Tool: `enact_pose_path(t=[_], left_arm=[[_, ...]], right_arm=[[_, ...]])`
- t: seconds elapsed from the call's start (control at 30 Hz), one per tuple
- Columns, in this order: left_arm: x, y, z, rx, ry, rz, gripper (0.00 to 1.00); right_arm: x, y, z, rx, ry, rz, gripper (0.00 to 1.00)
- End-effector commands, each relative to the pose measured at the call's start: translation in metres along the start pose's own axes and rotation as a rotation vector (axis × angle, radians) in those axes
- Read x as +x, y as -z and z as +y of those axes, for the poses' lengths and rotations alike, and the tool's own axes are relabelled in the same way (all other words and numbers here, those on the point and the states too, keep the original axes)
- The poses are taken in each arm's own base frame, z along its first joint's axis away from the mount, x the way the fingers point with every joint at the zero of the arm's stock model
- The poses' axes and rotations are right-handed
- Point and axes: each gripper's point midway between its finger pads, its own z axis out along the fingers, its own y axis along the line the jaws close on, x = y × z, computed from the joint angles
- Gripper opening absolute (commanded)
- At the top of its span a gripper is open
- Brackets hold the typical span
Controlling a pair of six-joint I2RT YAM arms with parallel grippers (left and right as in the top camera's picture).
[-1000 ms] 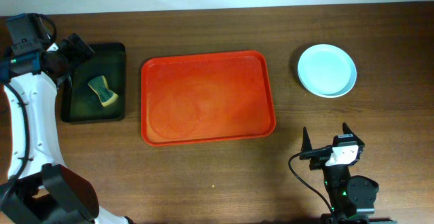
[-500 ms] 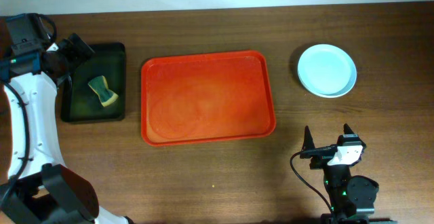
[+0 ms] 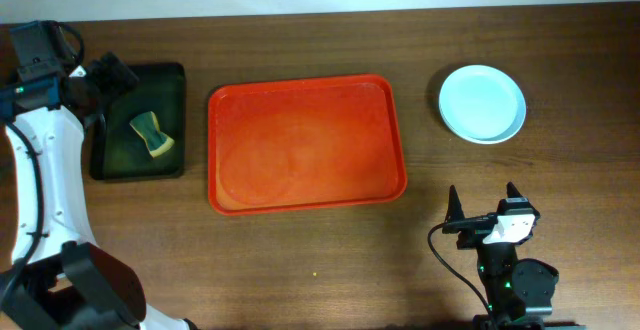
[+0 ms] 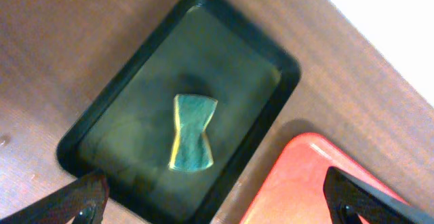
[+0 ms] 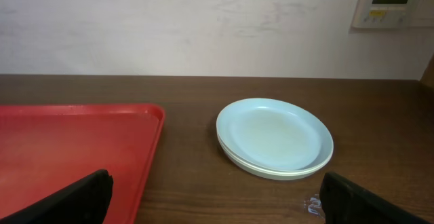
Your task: Clean dirty plates on tray and stack at the side
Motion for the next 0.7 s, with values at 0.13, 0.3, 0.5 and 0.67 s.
enact_pose_path(t=[0.13, 0.3, 0.5, 0.67], left_arm=[[0.033, 0.102, -0.024, 0.087, -0.375, -0.196, 0.99], [0.135, 0.165, -0.020, 0.306, -0.638, -0.492, 0.99], [0.191, 0.240, 0.024, 0.480, -0.598, -0.883, 0.99], [0.203, 0.209, 0.025, 0.481, -0.613, -0.831, 0.99]], right_arm=[[0.003, 0.000, -0.004, 0.019, -0.009, 0.003, 0.98], [0.003, 0.000, -0.004, 0.019, -0.009, 0.003, 0.98], [0.003, 0.000, -0.004, 0.019, -0.009, 0.003, 0.98], [0.003, 0.000, -0.004, 0.019, -0.010, 0.003, 0.98]])
